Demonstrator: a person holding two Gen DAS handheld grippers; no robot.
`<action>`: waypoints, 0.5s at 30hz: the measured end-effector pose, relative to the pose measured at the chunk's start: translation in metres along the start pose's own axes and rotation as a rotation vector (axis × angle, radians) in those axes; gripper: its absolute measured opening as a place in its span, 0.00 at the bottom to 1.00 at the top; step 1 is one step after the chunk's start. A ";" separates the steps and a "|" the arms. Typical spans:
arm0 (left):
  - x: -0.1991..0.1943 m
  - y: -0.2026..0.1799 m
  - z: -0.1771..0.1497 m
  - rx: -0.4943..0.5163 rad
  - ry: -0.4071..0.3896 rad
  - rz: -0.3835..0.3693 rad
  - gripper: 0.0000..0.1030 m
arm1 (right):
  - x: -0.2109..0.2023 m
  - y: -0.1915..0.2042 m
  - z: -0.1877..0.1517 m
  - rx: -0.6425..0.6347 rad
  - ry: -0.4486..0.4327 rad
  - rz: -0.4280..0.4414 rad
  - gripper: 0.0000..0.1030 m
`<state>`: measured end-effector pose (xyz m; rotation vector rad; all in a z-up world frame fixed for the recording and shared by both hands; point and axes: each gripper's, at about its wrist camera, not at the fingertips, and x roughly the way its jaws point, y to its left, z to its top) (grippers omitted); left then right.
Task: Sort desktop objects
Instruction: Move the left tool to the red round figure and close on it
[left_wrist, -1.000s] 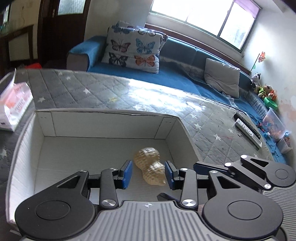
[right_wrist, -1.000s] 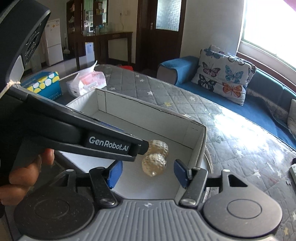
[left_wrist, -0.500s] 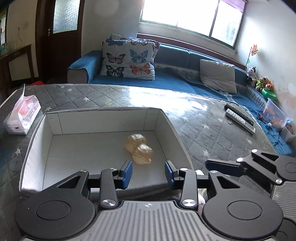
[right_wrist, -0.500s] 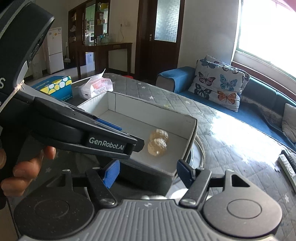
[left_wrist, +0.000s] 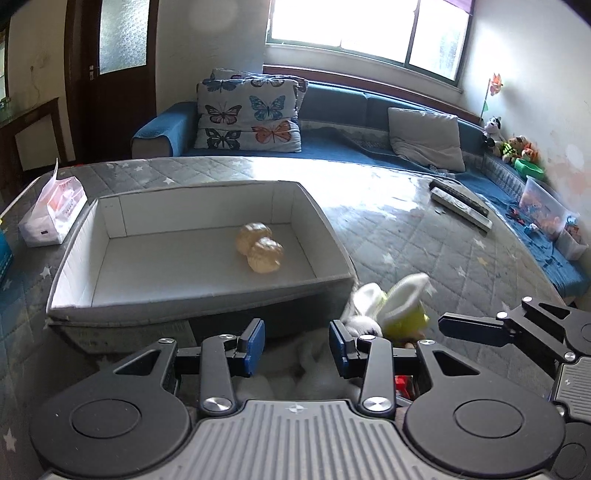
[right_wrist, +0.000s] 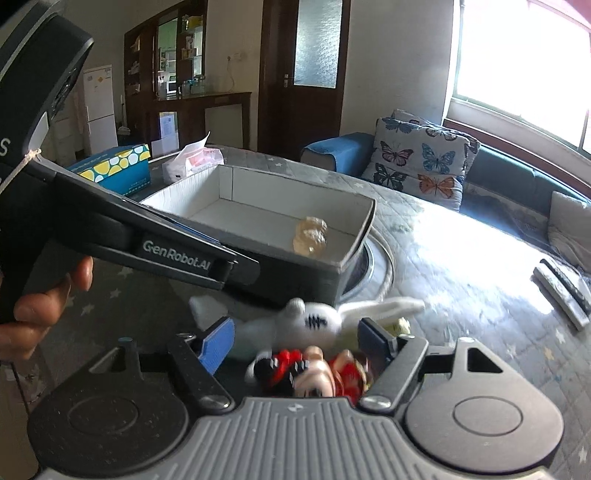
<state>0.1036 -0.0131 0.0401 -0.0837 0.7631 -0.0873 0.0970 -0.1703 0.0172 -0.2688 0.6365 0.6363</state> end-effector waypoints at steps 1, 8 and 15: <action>-0.001 -0.002 -0.004 0.002 0.003 -0.002 0.40 | -0.002 0.000 -0.004 0.002 -0.001 -0.002 0.80; -0.006 -0.015 -0.024 0.020 0.032 -0.031 0.40 | -0.009 -0.003 -0.030 0.033 0.017 -0.015 0.80; -0.007 -0.025 -0.032 0.011 0.052 -0.083 0.40 | -0.011 -0.008 -0.052 0.064 0.039 -0.025 0.81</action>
